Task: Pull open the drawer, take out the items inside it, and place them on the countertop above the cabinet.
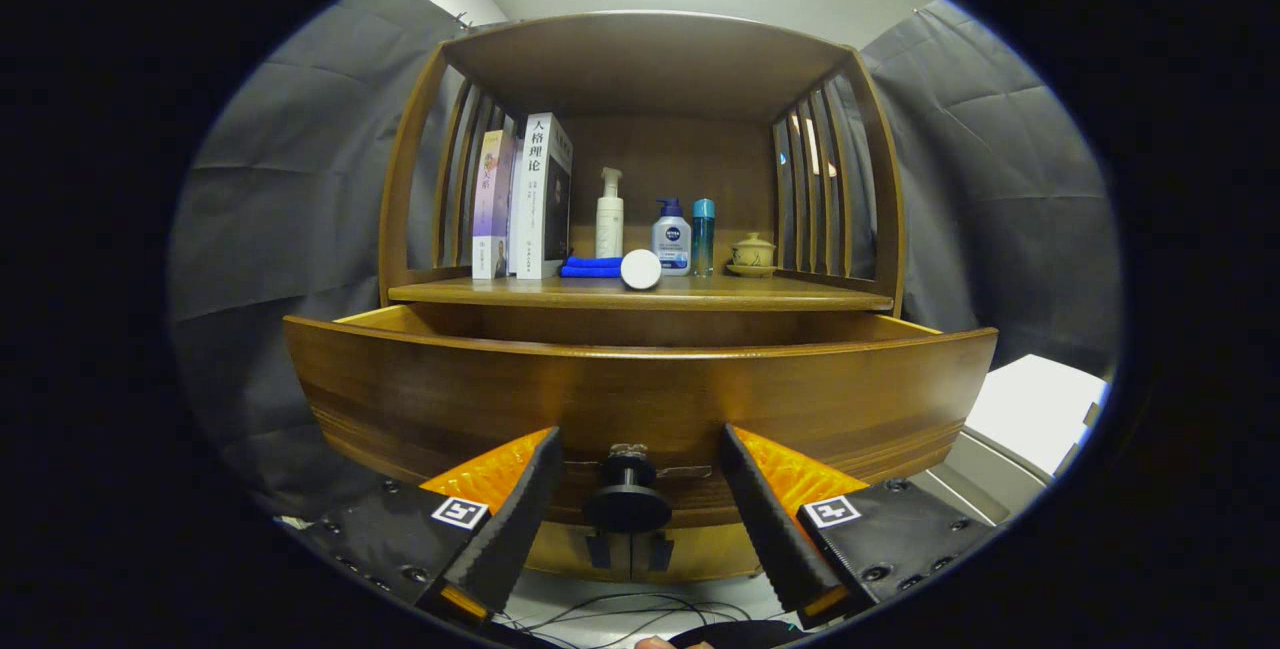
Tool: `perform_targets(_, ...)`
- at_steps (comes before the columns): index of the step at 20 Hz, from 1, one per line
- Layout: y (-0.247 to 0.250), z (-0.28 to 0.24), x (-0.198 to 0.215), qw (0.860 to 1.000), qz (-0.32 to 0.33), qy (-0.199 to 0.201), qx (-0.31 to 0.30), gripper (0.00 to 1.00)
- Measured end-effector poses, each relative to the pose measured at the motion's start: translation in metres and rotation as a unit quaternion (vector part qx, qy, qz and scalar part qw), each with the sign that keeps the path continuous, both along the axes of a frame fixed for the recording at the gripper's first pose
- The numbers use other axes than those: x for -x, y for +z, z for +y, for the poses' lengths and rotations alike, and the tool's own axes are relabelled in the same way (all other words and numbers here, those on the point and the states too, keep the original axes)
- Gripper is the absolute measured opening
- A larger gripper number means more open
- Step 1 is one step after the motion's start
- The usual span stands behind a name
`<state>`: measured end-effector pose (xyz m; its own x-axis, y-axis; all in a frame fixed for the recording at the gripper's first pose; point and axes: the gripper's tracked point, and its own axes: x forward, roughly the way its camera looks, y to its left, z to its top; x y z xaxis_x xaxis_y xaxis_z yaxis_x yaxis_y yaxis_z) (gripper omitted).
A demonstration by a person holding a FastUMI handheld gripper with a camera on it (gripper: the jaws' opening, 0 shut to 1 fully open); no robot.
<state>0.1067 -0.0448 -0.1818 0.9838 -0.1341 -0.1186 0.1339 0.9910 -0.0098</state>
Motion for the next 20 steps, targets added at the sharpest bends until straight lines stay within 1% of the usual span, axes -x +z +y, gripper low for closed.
perform_targets(8, 0.0, 0.004, -0.033, 1.0, 0.001, -0.011, 0.004, 0.99)
perform_targets(11, -0.009, 0.004, -0.043, 1.0, 0.025, -0.01, 0.003, 0.98)
perform_targets(16, -0.011, 0.002, -0.072, 0.999, 0.037, -0.008, -0.034, 0.98)
perform_targets(20, -0.011, 0.0, -0.09, 0.999, 0.038, -0.008, -0.037, 0.98)
